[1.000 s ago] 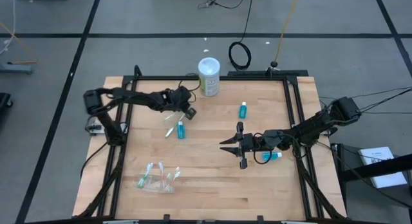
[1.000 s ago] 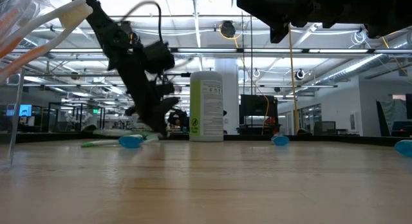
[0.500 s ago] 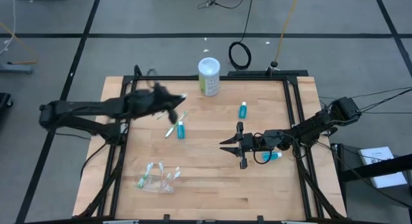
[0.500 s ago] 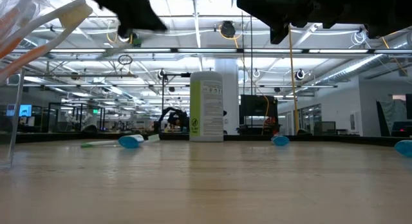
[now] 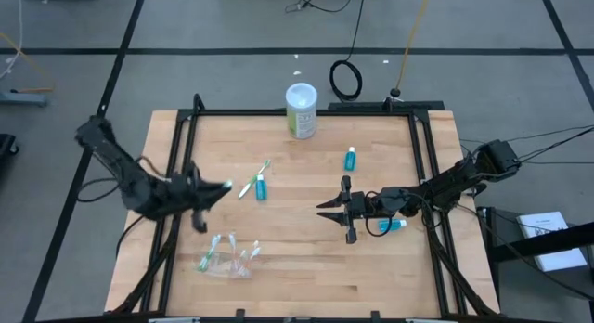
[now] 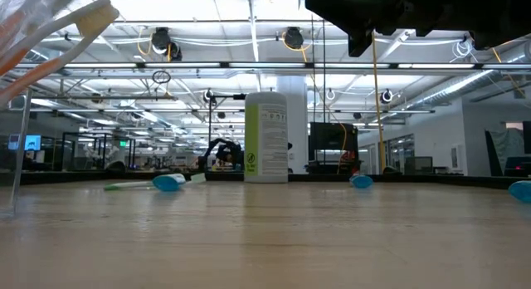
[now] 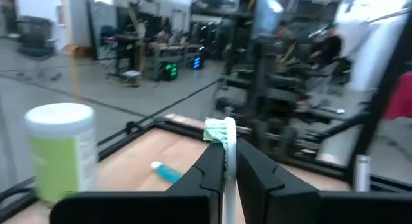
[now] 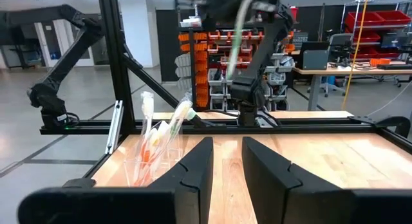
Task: Pick & Place toothbrushing station
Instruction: Put the green toothbrush into the transparent organizer
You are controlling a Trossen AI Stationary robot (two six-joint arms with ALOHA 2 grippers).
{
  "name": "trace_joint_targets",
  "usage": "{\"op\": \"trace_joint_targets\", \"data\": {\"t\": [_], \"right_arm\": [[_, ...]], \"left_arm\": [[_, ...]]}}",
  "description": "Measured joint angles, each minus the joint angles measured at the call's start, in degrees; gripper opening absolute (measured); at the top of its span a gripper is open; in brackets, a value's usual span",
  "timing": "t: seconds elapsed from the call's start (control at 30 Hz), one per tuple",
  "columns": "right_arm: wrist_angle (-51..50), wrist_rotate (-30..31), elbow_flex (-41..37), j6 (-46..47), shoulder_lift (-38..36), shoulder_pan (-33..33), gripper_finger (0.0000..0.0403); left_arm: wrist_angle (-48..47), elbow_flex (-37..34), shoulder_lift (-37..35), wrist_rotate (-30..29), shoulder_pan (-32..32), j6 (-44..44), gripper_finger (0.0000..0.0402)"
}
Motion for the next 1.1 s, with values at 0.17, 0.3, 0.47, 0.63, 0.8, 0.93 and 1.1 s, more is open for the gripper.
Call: {"op": "trace_joint_targets", "data": {"t": [0.17,0.3,0.47,0.63,0.8,0.93,1.1], "right_arm": [[0.01,0.00,0.00,0.13,0.00,0.01,0.0073],[-0.01,0.00,0.00,0.13,0.01,0.00,0.0073],[0.16,0.00,0.00,0.13,0.00,-0.01,0.0073],[0.11,0.00,0.00,0.15,0.00,0.01,0.0073],[-0.03,0.01,0.00,0.15,0.00,0.00,0.0073],[-0.05,0.00,0.00,0.15,0.00,0.00,0.0073],[-0.05,-0.01,0.00,0.15,0.02,-0.01,0.0073]], "left_arm": [[18.98,-6.55,4.03,-9.70,-11.06,5.55,0.0021],[33.60,-11.55,8.75,-17.45,-16.19,2.27,0.0021],[38.13,-12.42,15.29,-25.16,-18.47,-3.74,0.0021],[38.28,-10.76,17.47,-29.65,-19.81,-6.91,0.0021],[38.31,-8.73,15.63,-32.65,-22.59,-0.51,0.0021],[38.15,-8.53,13.36,-32.84,-23.82,4.02,0.0021],[36.81,-8.48,10.37,-31.28,-24.21,7.22,0.0021]]}}
